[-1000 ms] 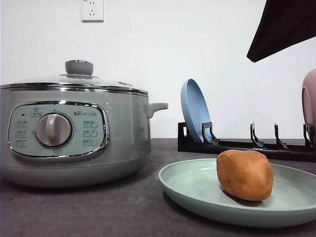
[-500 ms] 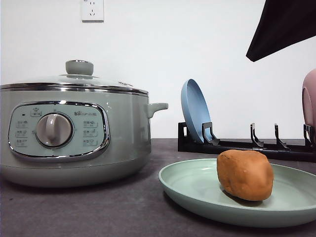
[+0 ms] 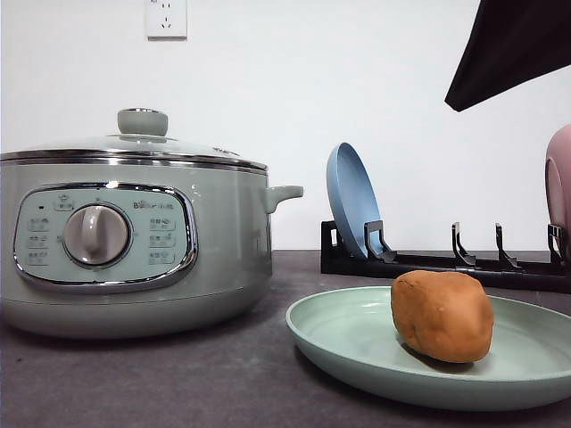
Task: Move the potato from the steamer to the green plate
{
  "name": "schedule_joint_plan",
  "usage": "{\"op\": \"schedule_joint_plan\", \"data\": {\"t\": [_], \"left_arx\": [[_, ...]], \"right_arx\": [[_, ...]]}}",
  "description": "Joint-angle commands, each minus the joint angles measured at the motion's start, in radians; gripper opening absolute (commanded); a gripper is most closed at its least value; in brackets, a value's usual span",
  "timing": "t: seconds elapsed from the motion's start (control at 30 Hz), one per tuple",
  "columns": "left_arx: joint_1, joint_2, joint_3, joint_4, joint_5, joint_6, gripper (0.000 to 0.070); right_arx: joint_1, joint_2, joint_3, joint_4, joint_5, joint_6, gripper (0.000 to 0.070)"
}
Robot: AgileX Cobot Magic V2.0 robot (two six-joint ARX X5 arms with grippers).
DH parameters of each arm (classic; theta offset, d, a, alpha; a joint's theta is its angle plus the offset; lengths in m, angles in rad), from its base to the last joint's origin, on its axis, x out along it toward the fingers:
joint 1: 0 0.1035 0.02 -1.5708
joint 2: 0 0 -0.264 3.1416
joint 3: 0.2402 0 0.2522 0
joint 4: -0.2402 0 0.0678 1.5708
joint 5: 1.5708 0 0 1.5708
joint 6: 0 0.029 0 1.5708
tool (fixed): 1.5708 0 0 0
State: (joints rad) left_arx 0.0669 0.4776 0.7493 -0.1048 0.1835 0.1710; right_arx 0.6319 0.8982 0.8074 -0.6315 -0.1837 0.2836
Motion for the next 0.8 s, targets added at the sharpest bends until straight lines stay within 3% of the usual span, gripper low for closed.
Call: {"op": "schedule_joint_plan", "data": {"t": [0.0, 0.37, 0.77], "left_arx": [[0.009, -0.042, -0.093, 0.039, -0.037, -0.001, 0.0001], [0.019, -0.292, -0.478, 0.075, -0.157, -0.044, 0.0001], [0.019, -0.422, -0.692, 0.061, -0.162, -0.053, 0.0001]], "right_arx": [[0.005, 0.008, 0.014, 0.010, 0.000, -0.011, 0.0000], [0.005, 0.008, 0.014, 0.010, 0.001, -0.011, 0.0000], [0.005, 0.008, 0.014, 0.010, 0.000, -0.011, 0.0000]]}}
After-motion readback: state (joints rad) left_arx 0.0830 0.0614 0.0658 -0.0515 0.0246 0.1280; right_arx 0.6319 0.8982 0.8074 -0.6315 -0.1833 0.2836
